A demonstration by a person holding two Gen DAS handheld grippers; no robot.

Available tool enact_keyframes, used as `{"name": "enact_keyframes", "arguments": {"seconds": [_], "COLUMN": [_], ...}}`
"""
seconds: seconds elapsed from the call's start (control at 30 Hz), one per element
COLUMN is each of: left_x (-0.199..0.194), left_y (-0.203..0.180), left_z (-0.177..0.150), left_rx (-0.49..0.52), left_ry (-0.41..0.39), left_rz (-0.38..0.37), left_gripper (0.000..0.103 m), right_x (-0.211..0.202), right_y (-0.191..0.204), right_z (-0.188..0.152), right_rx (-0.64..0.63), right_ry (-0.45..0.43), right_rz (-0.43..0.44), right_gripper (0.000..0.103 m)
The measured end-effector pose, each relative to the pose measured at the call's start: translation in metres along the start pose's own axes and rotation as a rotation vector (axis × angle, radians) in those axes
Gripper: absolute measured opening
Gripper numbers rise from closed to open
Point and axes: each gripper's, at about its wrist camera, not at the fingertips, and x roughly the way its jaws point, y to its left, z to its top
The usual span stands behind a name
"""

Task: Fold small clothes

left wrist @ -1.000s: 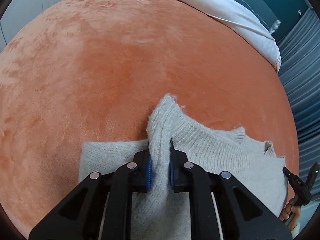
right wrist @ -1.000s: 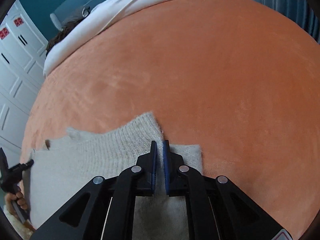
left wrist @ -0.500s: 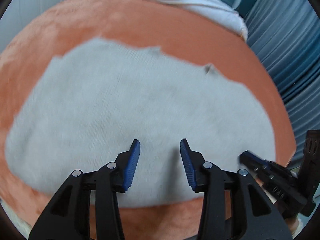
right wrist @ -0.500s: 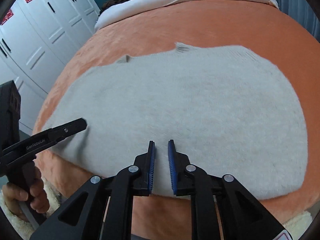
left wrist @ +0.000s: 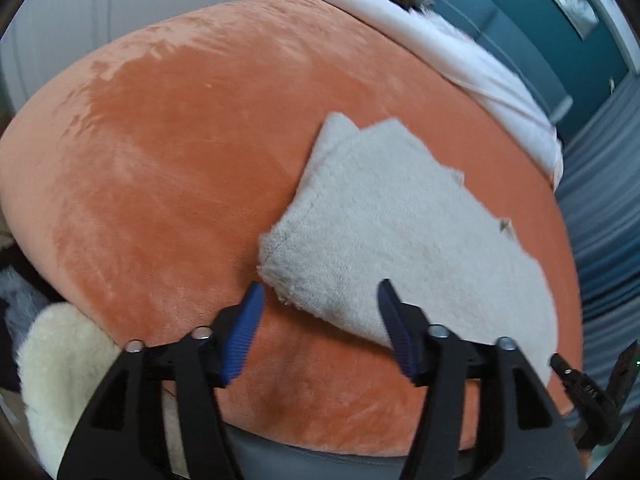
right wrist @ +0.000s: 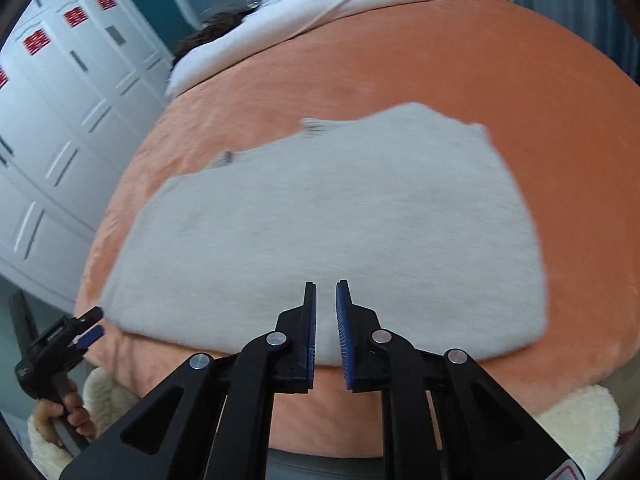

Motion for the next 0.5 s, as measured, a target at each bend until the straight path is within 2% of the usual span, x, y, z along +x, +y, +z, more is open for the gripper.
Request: {"name": "enact_keyframes", "arguments": {"seconds": [0.03,0.17,0.2,0.23,0.3,0.33,0.37,0.4,0.43,0.5], "left_x": [0.007,0.045,0.048,0.046,0.047,0.048,0.049,0.052,0.055,0.049], "left_y": [0.003,0.018,0.021,0.022,0.019,0.018,0.016,0.014,0.011,0.0], "left_z": [0.001,-0.001,0.0,0.0,0.003,0.005,0.008,0.011,0.014,0.018], "left_rx": [-0.034,-0.174,-0.207,-0.238,-0.263,-0.261,-0.255,-0.241,-0.223,-0.186], "left_ry": [0.019,0.115,0.095,0.053,0.031,0.027,0.025,0.033,0.051,0.037], "left_rz": [-0.021,-0.067,-0.073,-0.096,-0.103,-0.113,-0.132,-0.16,-0.204,-0.217], "left_gripper": [0.07,0.073,0.075,0.083,0.085,0.082,0.063,0.05,0.023,0.022], "right_x": [0.01,0.054,0.067,0.082,0.109,0.124,0.127,0.127,0.128,0.128], "right_y": [0.022,0.086,0.096,0.105,0.108,0.105,0.1,0.098,0.098,0.096], "right_z": [0.005,0.02,0.023,0.025,0.018,0.013,0.01,0.007,0.007,0.009], "right_rx": [-0.04,-0.142,-0.154,-0.169,-0.187,-0.179,-0.176,-0.187,-0.188,-0.179], "right_ry": [0.004,0.037,0.051,0.073,0.141,0.169,0.149,0.123,0.121,0.128], "right_rz": [0.023,0.051,0.044,0.022,-0.038,-0.046,-0.039,-0.037,-0.034,-0.019], "right_gripper": [0.014,0.014,0.014,0.014,0.014,0.013,0.012,0.011,0.01,0.01]}}
